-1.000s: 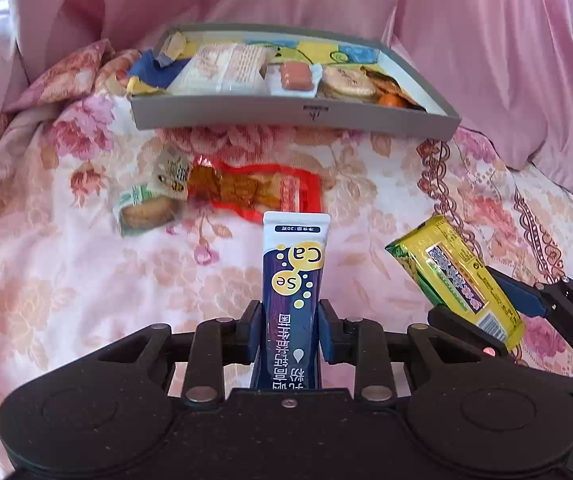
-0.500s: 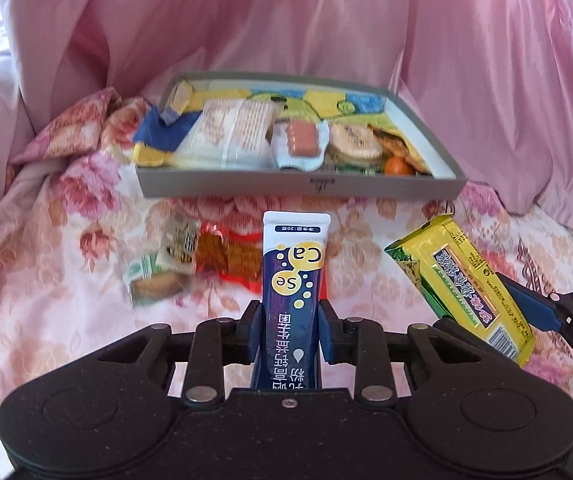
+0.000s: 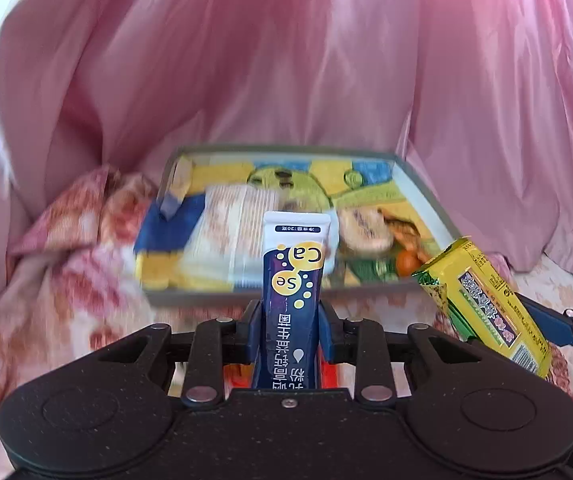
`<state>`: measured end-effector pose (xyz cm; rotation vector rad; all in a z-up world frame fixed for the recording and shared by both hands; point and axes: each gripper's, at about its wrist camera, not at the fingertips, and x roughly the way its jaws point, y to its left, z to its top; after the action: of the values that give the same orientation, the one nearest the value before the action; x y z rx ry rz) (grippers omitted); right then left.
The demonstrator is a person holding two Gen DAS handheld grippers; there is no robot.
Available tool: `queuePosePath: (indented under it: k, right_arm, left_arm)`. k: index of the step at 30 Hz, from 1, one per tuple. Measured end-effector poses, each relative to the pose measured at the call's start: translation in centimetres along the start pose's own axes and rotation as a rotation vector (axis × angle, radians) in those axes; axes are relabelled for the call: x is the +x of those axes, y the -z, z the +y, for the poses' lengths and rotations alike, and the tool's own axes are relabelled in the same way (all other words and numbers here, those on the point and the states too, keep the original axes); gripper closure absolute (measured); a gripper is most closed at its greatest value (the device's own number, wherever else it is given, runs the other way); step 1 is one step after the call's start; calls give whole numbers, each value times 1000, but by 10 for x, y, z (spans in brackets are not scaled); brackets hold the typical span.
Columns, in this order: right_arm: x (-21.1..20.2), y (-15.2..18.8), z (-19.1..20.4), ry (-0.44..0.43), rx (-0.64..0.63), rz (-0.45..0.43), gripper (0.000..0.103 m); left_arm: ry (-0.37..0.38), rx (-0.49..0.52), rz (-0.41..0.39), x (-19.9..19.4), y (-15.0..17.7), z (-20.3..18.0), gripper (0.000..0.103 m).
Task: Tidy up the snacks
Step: 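Carry the calcium stick packet and wafer bar together over the grey tray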
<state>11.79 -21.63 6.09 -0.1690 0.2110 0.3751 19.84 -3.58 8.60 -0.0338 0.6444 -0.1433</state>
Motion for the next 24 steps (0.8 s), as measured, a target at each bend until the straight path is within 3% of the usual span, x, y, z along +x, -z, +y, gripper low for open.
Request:
queuePosePath:
  k: [13, 24]
  right_arm:
    - [68, -35, -47, 70, 43, 2, 51]
    - [122, -32, -71, 90, 79, 38, 51]
  left_arm:
    - [19, -17, -45, 69, -72, -5, 72]
    - [25, -24, -19, 133, -82, -8, 72]
